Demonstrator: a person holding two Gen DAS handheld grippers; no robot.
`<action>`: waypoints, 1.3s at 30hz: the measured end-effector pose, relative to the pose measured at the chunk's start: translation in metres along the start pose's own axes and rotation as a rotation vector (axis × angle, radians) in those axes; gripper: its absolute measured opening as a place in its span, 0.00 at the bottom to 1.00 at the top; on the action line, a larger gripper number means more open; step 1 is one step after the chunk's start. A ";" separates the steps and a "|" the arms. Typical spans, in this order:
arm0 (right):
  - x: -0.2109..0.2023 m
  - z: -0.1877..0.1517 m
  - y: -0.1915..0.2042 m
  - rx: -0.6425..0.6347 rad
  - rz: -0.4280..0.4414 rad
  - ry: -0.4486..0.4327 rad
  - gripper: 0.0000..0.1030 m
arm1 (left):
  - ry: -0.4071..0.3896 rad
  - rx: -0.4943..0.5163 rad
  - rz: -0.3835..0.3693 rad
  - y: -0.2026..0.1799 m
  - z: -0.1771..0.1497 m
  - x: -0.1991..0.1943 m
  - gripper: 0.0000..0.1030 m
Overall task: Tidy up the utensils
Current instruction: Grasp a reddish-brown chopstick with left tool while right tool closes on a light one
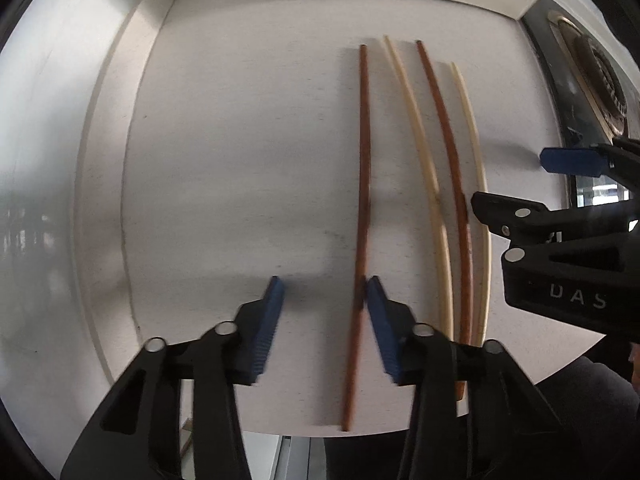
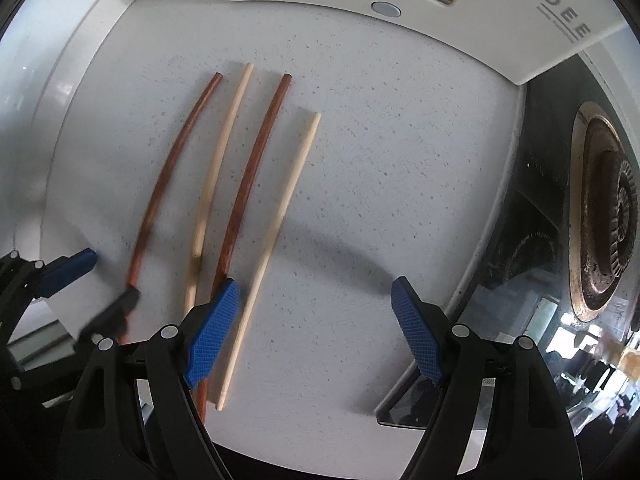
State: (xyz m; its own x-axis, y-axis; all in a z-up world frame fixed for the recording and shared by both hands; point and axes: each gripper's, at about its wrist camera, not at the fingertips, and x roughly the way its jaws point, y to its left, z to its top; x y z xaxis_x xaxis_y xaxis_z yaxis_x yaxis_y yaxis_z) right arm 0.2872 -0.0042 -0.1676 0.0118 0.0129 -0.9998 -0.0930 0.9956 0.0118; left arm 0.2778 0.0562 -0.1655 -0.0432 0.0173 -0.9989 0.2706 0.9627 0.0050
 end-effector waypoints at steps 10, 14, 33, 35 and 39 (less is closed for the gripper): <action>0.011 0.021 0.026 -0.019 -0.024 0.038 0.65 | 0.013 -0.020 0.003 0.010 0.011 0.000 0.22; 0.010 0.029 0.031 -0.032 -0.025 0.054 0.56 | 0.035 -0.015 0.006 0.015 0.014 -0.001 0.16; 0.010 0.047 0.009 0.000 0.067 0.056 0.09 | 0.075 -0.083 -0.015 0.024 0.027 0.004 0.06; 0.010 0.049 0.009 -0.003 0.076 0.056 0.09 | 0.072 -0.105 -0.019 0.027 0.027 0.003 0.06; 0.015 0.046 0.001 -0.021 0.083 0.051 0.05 | 0.070 -0.118 -0.019 0.028 0.026 0.003 0.06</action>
State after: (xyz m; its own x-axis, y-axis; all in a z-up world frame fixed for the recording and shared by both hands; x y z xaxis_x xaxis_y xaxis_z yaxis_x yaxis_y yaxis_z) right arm 0.3335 0.0017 -0.1824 -0.0473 0.0904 -0.9948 -0.1125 0.9891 0.0952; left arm 0.3102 0.0757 -0.1700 -0.1157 0.0141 -0.9932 0.1545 0.9880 -0.0039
